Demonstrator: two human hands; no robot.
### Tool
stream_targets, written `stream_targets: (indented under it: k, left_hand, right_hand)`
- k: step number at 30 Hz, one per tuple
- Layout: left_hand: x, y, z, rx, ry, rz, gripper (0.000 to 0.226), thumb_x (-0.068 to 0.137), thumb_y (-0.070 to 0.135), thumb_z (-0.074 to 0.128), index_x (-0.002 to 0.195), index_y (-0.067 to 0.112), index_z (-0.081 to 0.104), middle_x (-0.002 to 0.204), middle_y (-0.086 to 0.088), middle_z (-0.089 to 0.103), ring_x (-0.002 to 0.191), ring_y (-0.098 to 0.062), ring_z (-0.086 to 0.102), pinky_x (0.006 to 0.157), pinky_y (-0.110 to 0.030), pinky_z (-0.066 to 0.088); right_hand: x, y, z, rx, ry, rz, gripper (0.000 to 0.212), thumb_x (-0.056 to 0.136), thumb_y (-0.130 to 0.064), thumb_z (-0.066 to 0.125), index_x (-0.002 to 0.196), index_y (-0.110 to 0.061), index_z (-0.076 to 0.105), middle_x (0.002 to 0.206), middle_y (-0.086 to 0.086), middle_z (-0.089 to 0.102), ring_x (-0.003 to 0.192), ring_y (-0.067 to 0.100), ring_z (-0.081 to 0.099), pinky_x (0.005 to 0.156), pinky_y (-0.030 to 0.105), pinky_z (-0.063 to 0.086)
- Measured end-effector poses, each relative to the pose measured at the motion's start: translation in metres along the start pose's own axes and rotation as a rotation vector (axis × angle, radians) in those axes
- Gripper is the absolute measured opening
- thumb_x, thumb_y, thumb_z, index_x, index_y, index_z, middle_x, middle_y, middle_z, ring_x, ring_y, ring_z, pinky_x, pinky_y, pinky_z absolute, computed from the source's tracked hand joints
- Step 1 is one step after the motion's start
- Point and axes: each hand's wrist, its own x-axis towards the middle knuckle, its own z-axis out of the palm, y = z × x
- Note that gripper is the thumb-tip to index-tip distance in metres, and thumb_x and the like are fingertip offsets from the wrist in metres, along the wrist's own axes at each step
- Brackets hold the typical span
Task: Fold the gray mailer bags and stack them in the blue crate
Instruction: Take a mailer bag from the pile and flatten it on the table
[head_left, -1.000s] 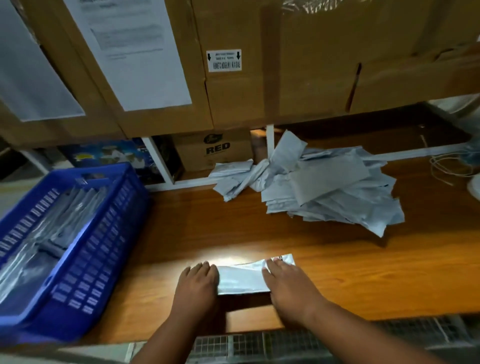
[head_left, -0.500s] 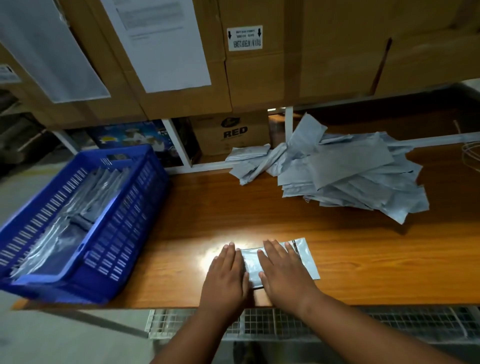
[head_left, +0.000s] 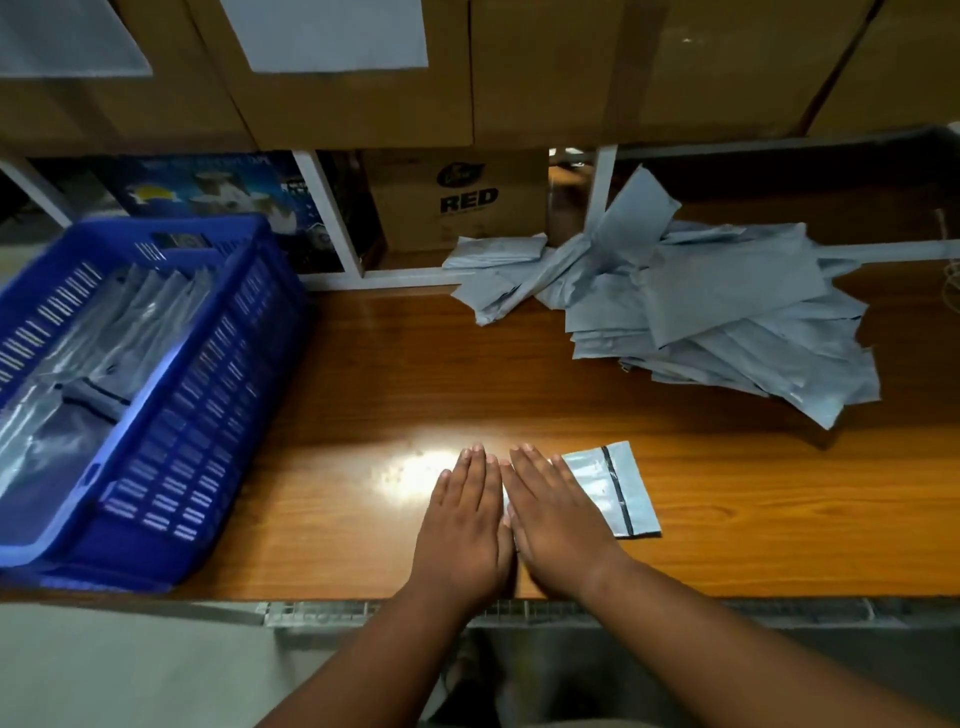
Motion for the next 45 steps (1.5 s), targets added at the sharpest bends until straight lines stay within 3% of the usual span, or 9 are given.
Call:
stream_targets:
  k: [5,9,18,24,28,35,37,41,45]
  left_hand:
    - [0.002,-0.003,0.004,-0.009,0.004,0.019,0.077,0.103,0.041,0.034,0.169,0.009,0.013,0.178,-0.014,0.002,0.165,-0.026,-0.005,0.132,-0.05,0.011]
    - [0.003,-0.003,0.004,-0.021,0.003,0.024,0.077,0.102,0.039,0.036,0.169,0.007,0.017,0.177,-0.015,0.005,0.165,-0.027,-0.001,0.131,-0.052,0.015]
    - [0.002,-0.001,0.002,-0.025,-0.007,0.034,0.076,0.103,0.04,0.031,0.17,0.01,0.009,0.178,-0.013,-0.002,0.164,-0.025,-0.008,0.132,-0.051,0.01]
    - [0.004,-0.005,0.0,-0.032,-0.001,0.045,0.074,0.102,0.041,0.034,0.169,0.01,0.02,0.178,-0.011,0.007,0.165,-0.024,0.001,0.13,-0.049,0.012]
    - [0.006,-0.008,-0.01,0.026,-0.061,0.059,0.073,0.104,0.043,0.03,0.17,0.013,0.018,0.178,-0.009,0.005,0.165,-0.024,0.001,0.129,-0.048,0.007]
    - [0.024,0.013,-0.036,0.076,0.008,0.121,0.071,0.098,0.043,0.042,0.159,0.008,0.044,0.168,-0.018,0.037,0.157,-0.034,0.034,0.126,-0.052,0.027]
    - [0.036,0.024,-0.034,0.054,-0.018,0.125,0.069,0.099,0.043,0.041,0.16,0.011,0.044,0.169,-0.015,0.035,0.158,-0.033,0.033,0.125,-0.055,0.032]
    - [0.042,0.036,-0.018,0.059,-0.09,0.047,0.069,0.103,0.046,0.032,0.168,0.022,0.03,0.176,-0.004,0.013,0.164,-0.027,0.013,0.13,-0.055,0.017]
    - [0.04,0.04,-0.017,0.106,-0.1,-0.019,0.07,0.103,0.048,0.025,0.17,0.029,0.017,0.178,-0.001,0.006,0.165,-0.026,0.001,0.125,-0.067,0.013]
  right_hand:
    - [0.002,0.004,0.006,-0.023,-0.03,0.01,0.068,0.108,-0.041,0.023,0.171,-0.019,0.014,0.179,0.006,0.005,0.165,0.021,-0.005,0.133,0.046,0.001]
    - [0.003,0.003,0.007,-0.012,-0.023,0.029,0.067,0.109,-0.041,0.027,0.171,-0.019,0.015,0.18,0.006,0.002,0.165,0.021,-0.006,0.133,0.046,0.001]
    - [0.005,0.005,0.015,0.013,-0.042,0.037,0.069,0.109,-0.039,0.035,0.171,-0.016,0.016,0.18,0.007,-0.002,0.165,0.022,-0.009,0.133,0.047,0.004]
    - [0.005,0.009,0.014,0.059,-0.059,0.041,0.068,0.109,-0.04,0.034,0.17,-0.015,0.017,0.179,0.008,-0.001,0.165,0.022,-0.008,0.133,0.048,0.007]
    - [0.0,0.005,0.007,0.141,-0.078,0.09,0.068,0.113,-0.046,0.024,0.171,-0.017,0.007,0.179,0.005,-0.007,0.164,0.018,-0.014,0.133,0.046,0.003]
    - [-0.013,0.02,-0.017,0.106,0.04,0.126,0.07,0.108,-0.044,0.009,0.171,-0.013,0.013,0.179,0.009,0.004,0.165,0.023,-0.005,0.129,0.039,-0.012]
    - [-0.012,0.025,-0.017,0.081,0.048,0.116,0.066,0.11,-0.04,0.015,0.171,-0.013,0.015,0.179,0.008,0.006,0.165,0.023,-0.003,0.127,0.038,-0.014]
    - [-0.015,0.035,-0.004,0.06,0.036,0.096,0.063,0.111,-0.035,0.024,0.17,-0.011,0.019,0.178,0.011,0.012,0.165,0.025,0.002,0.13,0.043,-0.006]
    - [-0.016,0.041,0.007,0.066,0.051,0.094,0.065,0.111,-0.038,0.025,0.17,-0.01,0.018,0.179,0.01,0.009,0.165,0.023,0.0,0.133,0.045,0.003]
